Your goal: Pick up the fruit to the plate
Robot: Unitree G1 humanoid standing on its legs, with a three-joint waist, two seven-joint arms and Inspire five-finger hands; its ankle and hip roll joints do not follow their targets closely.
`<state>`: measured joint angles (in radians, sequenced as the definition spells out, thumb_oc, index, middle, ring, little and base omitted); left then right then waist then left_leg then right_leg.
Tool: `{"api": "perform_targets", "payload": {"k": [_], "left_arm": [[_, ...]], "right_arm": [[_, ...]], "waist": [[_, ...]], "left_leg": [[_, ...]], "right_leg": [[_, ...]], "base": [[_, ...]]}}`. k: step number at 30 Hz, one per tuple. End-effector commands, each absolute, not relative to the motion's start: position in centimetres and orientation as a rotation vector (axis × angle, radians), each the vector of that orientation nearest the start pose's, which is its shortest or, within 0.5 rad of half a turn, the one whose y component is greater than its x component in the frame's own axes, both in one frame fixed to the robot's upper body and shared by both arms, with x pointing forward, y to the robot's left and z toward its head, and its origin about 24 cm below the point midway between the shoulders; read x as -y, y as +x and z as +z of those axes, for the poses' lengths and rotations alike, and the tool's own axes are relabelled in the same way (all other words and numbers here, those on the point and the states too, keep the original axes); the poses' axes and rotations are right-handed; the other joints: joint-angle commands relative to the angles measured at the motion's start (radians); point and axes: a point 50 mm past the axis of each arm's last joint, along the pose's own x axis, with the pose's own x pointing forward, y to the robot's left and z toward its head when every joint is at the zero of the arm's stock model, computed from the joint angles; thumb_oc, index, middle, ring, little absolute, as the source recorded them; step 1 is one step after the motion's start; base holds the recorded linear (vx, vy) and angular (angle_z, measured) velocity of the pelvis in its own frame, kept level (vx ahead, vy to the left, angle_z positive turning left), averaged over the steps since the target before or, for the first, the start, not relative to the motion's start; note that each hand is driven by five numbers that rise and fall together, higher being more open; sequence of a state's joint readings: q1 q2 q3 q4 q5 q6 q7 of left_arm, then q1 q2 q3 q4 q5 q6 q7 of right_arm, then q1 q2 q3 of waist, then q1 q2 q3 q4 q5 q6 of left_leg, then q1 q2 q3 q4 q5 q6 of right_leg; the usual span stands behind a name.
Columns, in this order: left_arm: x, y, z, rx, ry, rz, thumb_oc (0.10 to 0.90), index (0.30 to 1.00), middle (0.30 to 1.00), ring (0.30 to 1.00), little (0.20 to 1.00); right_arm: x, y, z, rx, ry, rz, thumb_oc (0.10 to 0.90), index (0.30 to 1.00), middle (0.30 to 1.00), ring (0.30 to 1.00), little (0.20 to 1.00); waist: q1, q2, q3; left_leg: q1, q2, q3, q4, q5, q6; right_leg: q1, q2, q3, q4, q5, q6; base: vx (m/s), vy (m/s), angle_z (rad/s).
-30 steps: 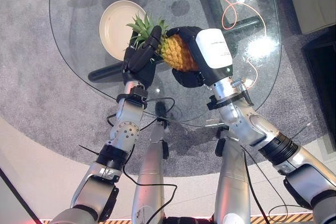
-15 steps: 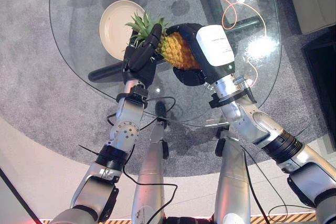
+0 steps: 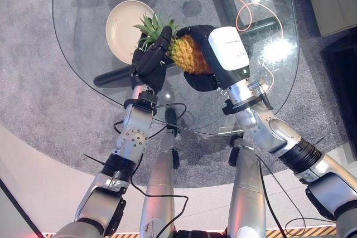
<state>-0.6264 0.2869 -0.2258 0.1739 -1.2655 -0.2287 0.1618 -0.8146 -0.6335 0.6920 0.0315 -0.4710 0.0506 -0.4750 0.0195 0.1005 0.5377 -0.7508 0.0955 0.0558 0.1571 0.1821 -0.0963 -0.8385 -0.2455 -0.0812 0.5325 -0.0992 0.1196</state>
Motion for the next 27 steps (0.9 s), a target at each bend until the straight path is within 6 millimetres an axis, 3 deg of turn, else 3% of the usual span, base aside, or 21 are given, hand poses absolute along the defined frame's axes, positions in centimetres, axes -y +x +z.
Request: {"api": "perform_targets", "payload": {"k": [1,22,24,27], "left_arm": [[-10.87,32.54,25.44,0.596,-0.898,-0.516,0.1,0.3,0.3,0.3,0.2],[-10.88,32.59,25.75,0.631,-0.896,-0.516,0.1,0.3,0.3,0.3,0.2],[-11.15,32.58,25.75,0.644,-0.9,-0.499,0.1,0.3,0.3,0.3,0.2],[-11.51,32.53,25.79,0.67,-0.907,-0.471,0.1,0.3,0.3,0.3,0.2]], "right_arm": [[3.57,26.24,27.84,1.466,-0.891,0.164,0.1,0.3,0.3,0.3,0.2],[3.44,25.84,28.51,1.495,-0.835,0.119,0.1,0.3,0.3,0.3,0.2],[3.56,25.92,28.52,1.485,-0.819,0.109,0.265,0.441,0.441,0.441,0.365],[3.83,26.09,28.45,1.461,-0.795,0.085,0.748,0.855,0.855,0.855,0.848]], "waist": [[0.01,-0.017,-0.018],[0.007,-0.013,-0.018],[0.007,-0.013,-0.018],[0.006,-0.014,-0.018]], "left_leg": [[0.032,-0.061,0.027,0.062,-0.118,0.03],[0.037,-0.062,0.032,0.053,-0.117,0.029],[0.037,-0.063,0.032,0.052,-0.117,0.028],[0.038,-0.063,0.031,0.053,-0.118,0.029]], "right_leg": [[0.09,0.025,-0.098,-0.205,0.112,0.005],[0.091,0.026,-0.094,-0.214,0.115,0.006],[0.091,0.027,-0.094,-0.214,0.114,0.006],[0.093,0.027,-0.093,-0.216,0.114,0.005]], "base": [[0.0,0.0,0.0],[0.0,0.0,0.0],[0.0,0.0,0.0],[0.0,0.0,0.0]]}}
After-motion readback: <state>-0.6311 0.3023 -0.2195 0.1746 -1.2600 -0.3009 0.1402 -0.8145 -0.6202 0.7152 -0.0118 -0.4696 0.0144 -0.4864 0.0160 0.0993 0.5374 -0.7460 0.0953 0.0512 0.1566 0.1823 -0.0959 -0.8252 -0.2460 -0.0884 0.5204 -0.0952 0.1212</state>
